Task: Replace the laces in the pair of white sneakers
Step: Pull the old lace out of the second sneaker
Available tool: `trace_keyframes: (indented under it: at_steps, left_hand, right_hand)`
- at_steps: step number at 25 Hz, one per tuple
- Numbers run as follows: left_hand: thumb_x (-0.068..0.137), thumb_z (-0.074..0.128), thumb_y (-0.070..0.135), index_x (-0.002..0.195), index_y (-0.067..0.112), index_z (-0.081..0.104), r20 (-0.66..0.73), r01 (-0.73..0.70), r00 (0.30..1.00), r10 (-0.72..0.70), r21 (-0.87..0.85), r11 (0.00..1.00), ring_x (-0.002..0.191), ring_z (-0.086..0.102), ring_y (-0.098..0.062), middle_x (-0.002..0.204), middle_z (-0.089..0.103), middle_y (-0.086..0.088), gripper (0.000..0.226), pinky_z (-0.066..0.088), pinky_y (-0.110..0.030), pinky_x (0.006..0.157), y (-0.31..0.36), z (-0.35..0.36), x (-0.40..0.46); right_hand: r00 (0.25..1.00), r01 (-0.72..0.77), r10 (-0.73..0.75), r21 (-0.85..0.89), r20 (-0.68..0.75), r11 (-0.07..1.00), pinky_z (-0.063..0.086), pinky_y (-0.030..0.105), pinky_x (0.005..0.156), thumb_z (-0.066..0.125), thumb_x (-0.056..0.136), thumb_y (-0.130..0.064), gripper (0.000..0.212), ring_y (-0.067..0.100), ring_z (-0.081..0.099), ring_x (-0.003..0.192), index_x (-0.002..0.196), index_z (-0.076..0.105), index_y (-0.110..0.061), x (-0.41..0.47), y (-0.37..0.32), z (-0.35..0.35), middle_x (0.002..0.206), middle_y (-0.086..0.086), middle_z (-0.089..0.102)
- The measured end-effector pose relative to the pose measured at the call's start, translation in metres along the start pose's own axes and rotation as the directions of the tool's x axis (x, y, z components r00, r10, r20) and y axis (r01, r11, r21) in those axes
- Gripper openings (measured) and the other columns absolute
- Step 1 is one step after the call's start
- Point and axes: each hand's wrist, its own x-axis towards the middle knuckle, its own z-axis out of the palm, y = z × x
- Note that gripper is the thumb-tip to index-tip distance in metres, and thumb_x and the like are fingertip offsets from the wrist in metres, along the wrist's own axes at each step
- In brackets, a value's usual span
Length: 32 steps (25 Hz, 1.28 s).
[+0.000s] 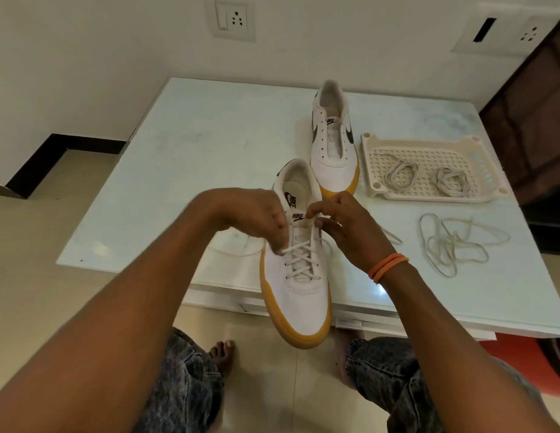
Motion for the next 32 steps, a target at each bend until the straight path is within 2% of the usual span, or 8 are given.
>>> trace_keyframes:
  at_steps: [2,6,9,16,21,24,29,32]
  left_hand:
    - [0.078,0.077,0.024,0.084,0.014,0.078,0.022,0.021,1.000,-0.021,-0.011,1.000,0.093,0.066,-0.015,0.088,0.074,0.001,0.012,0.050,-0.039,0.094,-0.007,-0.003,-0.005]
    - [0.077,0.076,0.044,0.079,0.011,0.073,-0.251,0.041,0.968,-0.031,0.035,0.999,0.072,0.061,-0.015,0.081,0.071,-0.008,0.034,0.050,-0.032,0.070,0.010,0.015,0.018]
    - [0.078,0.078,0.032,0.090,0.008,0.075,-0.318,0.079,0.947,-0.053,0.069,0.995,0.077,0.068,-0.019,0.087,0.072,-0.009,0.027,0.055,-0.031,0.071,0.020,0.029,0.033]
    - [0.079,0.077,0.027,0.092,0.006,0.074,-0.283,0.117,0.954,-0.103,0.033,0.993,0.079,0.065,-0.018,0.090,0.072,-0.008,0.025,0.051,-0.029,0.068,0.018,0.030,0.023]
    - [0.077,0.080,0.027,0.098,0.006,0.074,-0.262,0.142,0.955,-0.142,-0.018,0.990,0.091,0.066,-0.021,0.096,0.071,-0.006,0.031,0.055,-0.035,0.083,0.026,0.032,0.029]
    - [0.076,0.080,0.018,0.093,0.000,0.073,-0.232,0.162,0.949,-0.212,-0.218,0.962,0.054,0.046,-0.013,0.067,0.057,-0.001,0.025,0.037,-0.024,0.049,0.016,0.001,0.010]
    - [0.067,0.086,0.026,0.087,0.002,0.073,-0.171,0.395,0.898,-0.406,-0.093,0.914,0.049,0.029,-0.015,0.062,0.046,-0.003,0.034,0.023,-0.024,0.048,-0.038,-0.030,-0.017]
    - [0.070,0.084,0.034,0.086,0.011,0.075,-0.357,0.180,0.917,-0.179,-0.031,0.983,0.062,0.049,-0.011,0.076,0.061,0.003,0.030,0.037,-0.023,0.055,-0.026,-0.016,-0.004]
  right_hand:
    - [1.000,-0.011,0.010,0.071,0.017,0.997,0.052,0.036,0.080,0.061,0.093,-0.013,0.020,0.017,0.055,0.087,0.107,0.068,-0.024,0.001,-0.001,-0.001,0.096,0.002,0.050]
    - [1.000,-0.027,0.026,0.101,0.013,0.994,0.048,0.024,0.080,0.062,0.091,-0.008,0.023,0.017,0.057,0.088,0.110,0.068,-0.021,0.002,-0.004,0.003,0.096,0.000,0.049]
    - [0.999,-0.034,0.033,0.140,0.015,0.990,0.049,0.025,0.082,0.063,0.091,-0.010,0.026,0.018,0.059,0.089,0.114,0.068,-0.020,0.003,-0.001,0.001,0.097,0.004,0.054]
    - [0.999,-0.039,0.034,0.189,0.028,0.981,0.049,0.022,0.083,0.063,0.092,-0.011,0.024,0.016,0.059,0.090,0.107,0.069,-0.029,0.003,0.000,0.000,0.097,0.004,0.055]
    - [0.999,-0.042,0.039,0.177,0.019,0.983,0.053,0.036,0.085,0.065,0.090,-0.012,0.021,0.018,0.060,0.089,0.105,0.070,-0.027,0.002,0.003,-0.003,0.095,0.006,0.058]
    - [0.998,-0.051,0.046,0.191,0.031,0.980,0.053,0.033,0.085,0.065,0.091,-0.015,0.019,0.017,0.061,0.091,0.104,0.070,-0.029,0.002,0.004,-0.005,0.097,0.003,0.059]
    - [0.997,-0.064,0.055,0.231,0.046,0.971,0.052,0.026,0.085,0.065,0.091,-0.014,0.020,0.016,0.061,0.093,0.104,0.071,-0.028,0.002,0.004,-0.006,0.100,0.003,0.061]
    - [0.997,-0.069,0.057,0.225,0.056,0.972,0.051,0.026,0.085,0.065,0.091,-0.014,0.020,0.015,0.061,0.092,0.104,0.071,-0.028,0.003,0.001,-0.006,0.099,0.004,0.061]
